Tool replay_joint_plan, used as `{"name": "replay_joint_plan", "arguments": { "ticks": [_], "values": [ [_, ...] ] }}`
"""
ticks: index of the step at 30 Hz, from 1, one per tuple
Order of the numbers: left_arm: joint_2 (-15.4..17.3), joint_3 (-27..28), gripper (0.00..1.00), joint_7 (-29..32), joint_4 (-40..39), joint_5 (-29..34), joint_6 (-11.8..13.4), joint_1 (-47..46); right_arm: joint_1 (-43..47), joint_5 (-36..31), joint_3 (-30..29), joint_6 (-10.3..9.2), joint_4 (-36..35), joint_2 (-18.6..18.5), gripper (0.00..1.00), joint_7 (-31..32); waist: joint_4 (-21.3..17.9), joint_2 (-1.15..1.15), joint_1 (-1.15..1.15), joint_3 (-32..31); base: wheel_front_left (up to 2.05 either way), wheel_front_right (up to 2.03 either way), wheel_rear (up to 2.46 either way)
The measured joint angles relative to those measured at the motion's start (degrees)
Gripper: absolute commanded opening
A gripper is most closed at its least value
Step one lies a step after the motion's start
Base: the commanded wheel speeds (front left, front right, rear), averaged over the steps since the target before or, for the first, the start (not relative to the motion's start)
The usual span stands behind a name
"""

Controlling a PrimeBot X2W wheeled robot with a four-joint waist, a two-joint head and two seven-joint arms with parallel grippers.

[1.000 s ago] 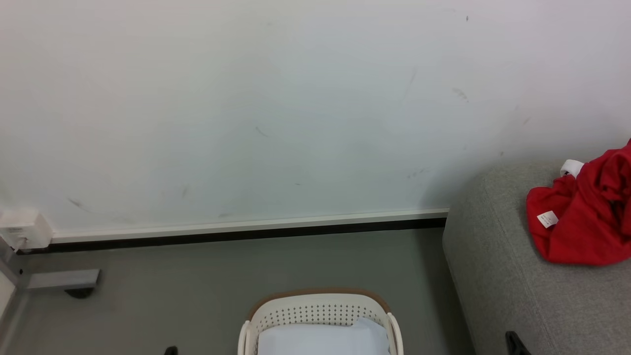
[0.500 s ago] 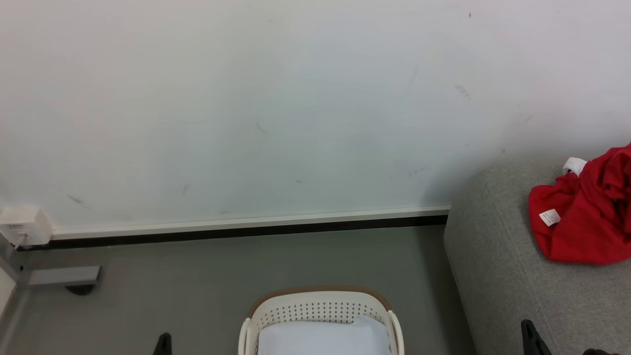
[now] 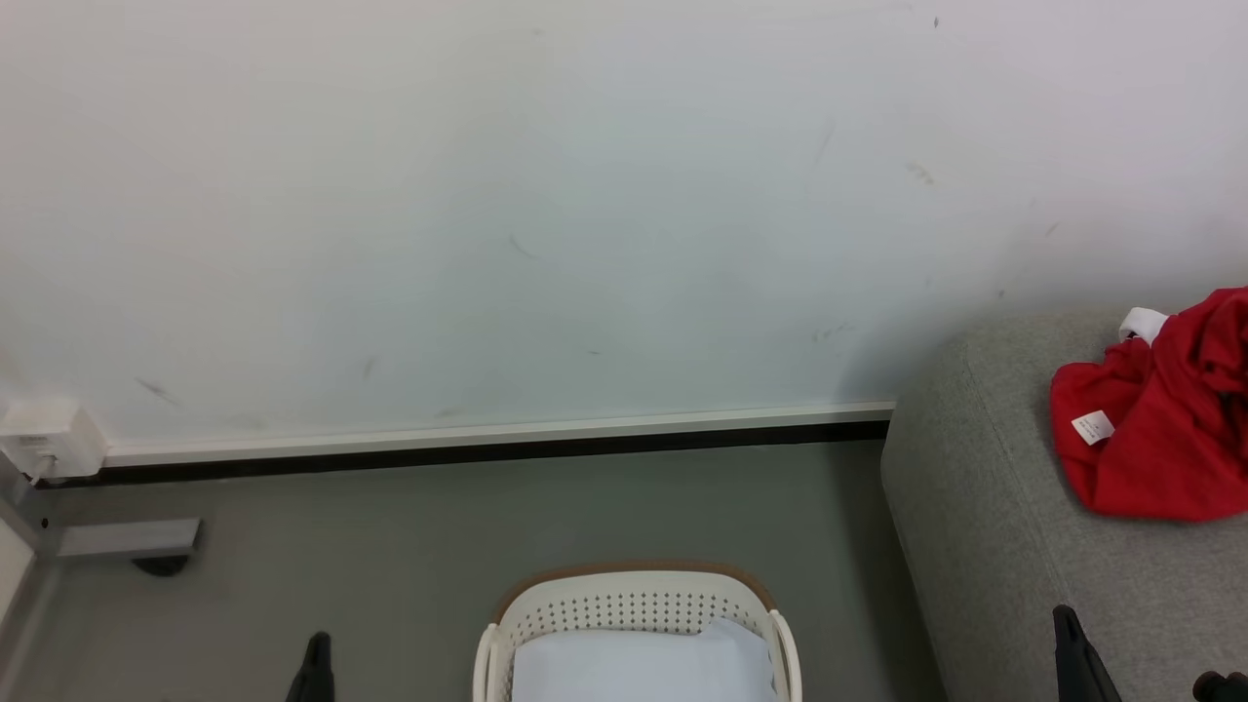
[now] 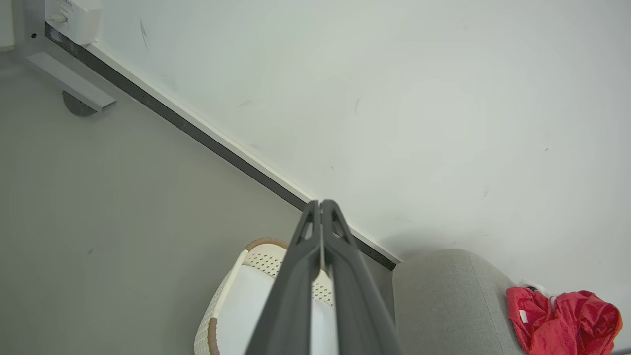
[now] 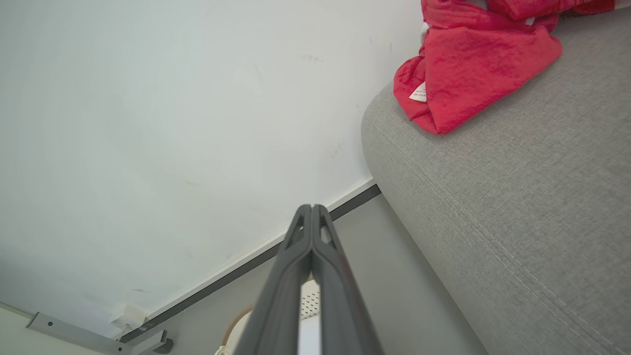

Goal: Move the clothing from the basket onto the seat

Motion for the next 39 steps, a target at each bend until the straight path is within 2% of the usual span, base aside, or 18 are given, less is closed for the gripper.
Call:
{"name": "replay_joint_plan", "arguments": {
  "ticks": [16, 39],
  "values": [
    [-0.08, 1.18, 0.0, 3.18, -1.52, -12.96, -0.37, -1.96, -1.34, 12.6, -1.52, 0.0, -1.36, -0.03, 0.0, 3.21, 0.29, 0.0, 0.0, 0.6, 0.0, 0.0, 0.0],
    [-0.15, 2.52, 0.0, 6.9, -3.01, -27.1, -0.89, -4.06, -3.25, 26.88, -3.12, 0.0, -3.01, -0.15, 0.0, 6.72, 0.68, 0.0, 0.0, 1.4, 0.0, 0.0, 0.0]
  ]
}}
